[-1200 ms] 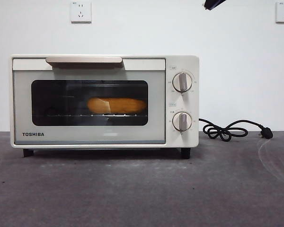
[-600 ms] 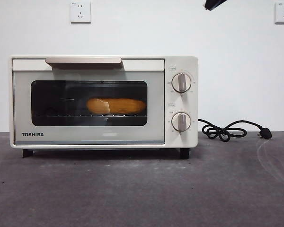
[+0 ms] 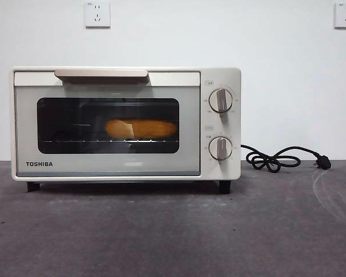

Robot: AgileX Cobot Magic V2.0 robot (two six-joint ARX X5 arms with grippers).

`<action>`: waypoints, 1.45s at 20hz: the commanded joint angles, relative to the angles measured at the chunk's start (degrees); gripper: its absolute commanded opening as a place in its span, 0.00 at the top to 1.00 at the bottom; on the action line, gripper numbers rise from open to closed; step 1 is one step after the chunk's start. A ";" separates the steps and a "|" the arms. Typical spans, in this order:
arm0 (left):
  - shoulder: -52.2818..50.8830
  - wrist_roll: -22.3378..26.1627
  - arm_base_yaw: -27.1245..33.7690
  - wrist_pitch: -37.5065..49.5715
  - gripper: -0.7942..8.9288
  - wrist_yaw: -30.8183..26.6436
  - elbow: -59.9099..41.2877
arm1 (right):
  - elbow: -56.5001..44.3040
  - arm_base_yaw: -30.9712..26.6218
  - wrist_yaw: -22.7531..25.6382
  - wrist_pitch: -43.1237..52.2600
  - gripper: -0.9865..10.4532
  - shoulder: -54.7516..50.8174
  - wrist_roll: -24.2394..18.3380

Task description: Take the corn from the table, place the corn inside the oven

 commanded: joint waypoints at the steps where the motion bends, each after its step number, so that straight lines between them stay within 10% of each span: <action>1: 0.57 0.46 -0.11 0.42 0.92 0.04 -0.37 | -11.87 -5.22 -1.73 4.48 0.91 -8.57 1.44; 12: 1.66 0.46 -0.11 0.83 0.92 0.04 -0.37 | -59.12 -9.77 0.90 21.14 0.91 -50.31 9.14; 21: 1.66 0.46 -0.11 0.85 0.92 0.04 -0.37 | -61.88 -6.03 13.57 18.49 0.91 -53.92 15.08; 29: 1.66 0.48 -0.11 0.85 0.92 0.04 -0.37 | -61.79 -5.57 13.60 18.56 0.91 -53.64 15.74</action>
